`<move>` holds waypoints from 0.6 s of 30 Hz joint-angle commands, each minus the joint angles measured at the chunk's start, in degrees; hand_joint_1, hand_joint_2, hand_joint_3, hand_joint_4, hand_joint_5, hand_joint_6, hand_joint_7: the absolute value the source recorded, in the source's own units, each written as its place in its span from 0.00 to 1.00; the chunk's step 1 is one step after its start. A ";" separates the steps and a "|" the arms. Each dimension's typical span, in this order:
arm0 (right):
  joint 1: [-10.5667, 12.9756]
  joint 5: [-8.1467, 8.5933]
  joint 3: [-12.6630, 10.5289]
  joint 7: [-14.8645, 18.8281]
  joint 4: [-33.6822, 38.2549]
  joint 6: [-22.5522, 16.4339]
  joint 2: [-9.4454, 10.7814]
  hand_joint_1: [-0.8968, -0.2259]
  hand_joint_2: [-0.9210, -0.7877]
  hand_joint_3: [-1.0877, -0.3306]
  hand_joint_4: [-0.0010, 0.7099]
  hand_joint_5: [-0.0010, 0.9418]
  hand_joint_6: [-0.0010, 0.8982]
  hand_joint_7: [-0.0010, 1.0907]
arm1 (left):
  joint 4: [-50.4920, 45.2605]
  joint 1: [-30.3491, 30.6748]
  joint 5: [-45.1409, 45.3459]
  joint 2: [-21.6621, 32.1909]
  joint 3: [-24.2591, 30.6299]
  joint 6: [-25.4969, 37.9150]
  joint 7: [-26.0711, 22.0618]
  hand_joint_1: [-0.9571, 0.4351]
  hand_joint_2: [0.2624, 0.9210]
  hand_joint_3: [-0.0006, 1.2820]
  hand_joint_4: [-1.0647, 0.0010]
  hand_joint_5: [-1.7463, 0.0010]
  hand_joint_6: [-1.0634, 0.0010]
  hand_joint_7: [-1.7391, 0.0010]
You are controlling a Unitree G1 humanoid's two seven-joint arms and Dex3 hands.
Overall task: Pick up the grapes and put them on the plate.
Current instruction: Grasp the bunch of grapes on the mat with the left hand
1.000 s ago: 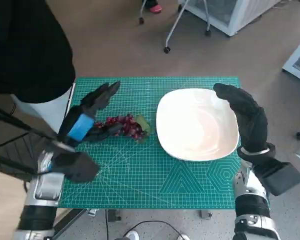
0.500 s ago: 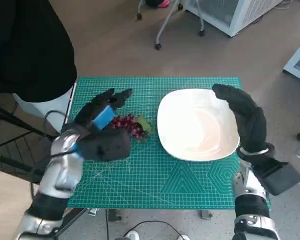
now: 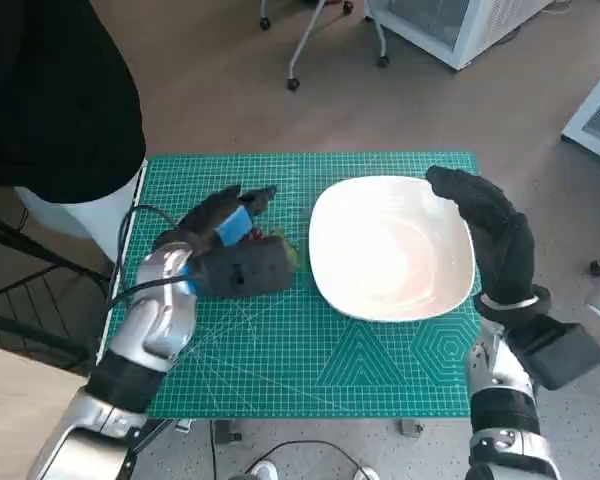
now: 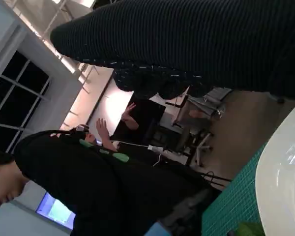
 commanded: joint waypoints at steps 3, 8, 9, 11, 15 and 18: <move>0.39 -0.27 -0.04 0.32 1.11 0.76 -0.14 0.63 0.00 0.70 0.33 0.00 0.27 0.00 | 7.96 -4.68 1.44 -1.51 -3.42 -0.27 2.12 0.42 0.77 0.00 0.94 1.00 0.80 1.00; 0.46 -0.33 0.05 0.25 0.92 0.70 -0.03 0.63 0.00 0.70 0.33 0.00 0.27 0.00 | 15.94 -8.04 0.83 -2.96 -5.18 -2.14 4.22 0.41 0.77 0.00 0.94 1.00 0.80 1.00; 0.44 -0.34 0.06 0.23 0.95 0.69 -0.02 0.63 0.00 0.70 0.33 0.00 0.27 0.00 | 17.73 -8.70 0.50 -3.31 -5.32 -2.58 4.63 0.41 0.77 0.00 0.95 1.00 0.79 1.00; 0.35 -0.39 0.05 0.19 1.14 0.67 -0.01 0.63 0.00 0.70 0.33 0.00 0.27 0.00 | 21.34 -9.93 -0.19 -4.01 -5.45 -3.56 5.48 0.41 0.77 0.00 0.95 1.00 0.79 1.00; 0.30 -0.40 0.01 0.21 1.33 0.60 -0.03 0.63 0.00 0.70 0.33 0.00 0.27 0.00 | 27.72 -11.81 -1.27 -4.99 -5.57 -6.10 7.26 0.41 0.77 0.00 0.95 1.00 0.79 1.00; 0.36 -0.29 -0.05 0.33 1.35 0.58 -0.10 0.63 0.00 0.70 0.33 0.00 0.27 0.00 | 31.24 -12.67 -1.49 -5.40 -5.87 -7.73 8.43 0.41 0.77 0.00 0.94 1.00 0.79 1.00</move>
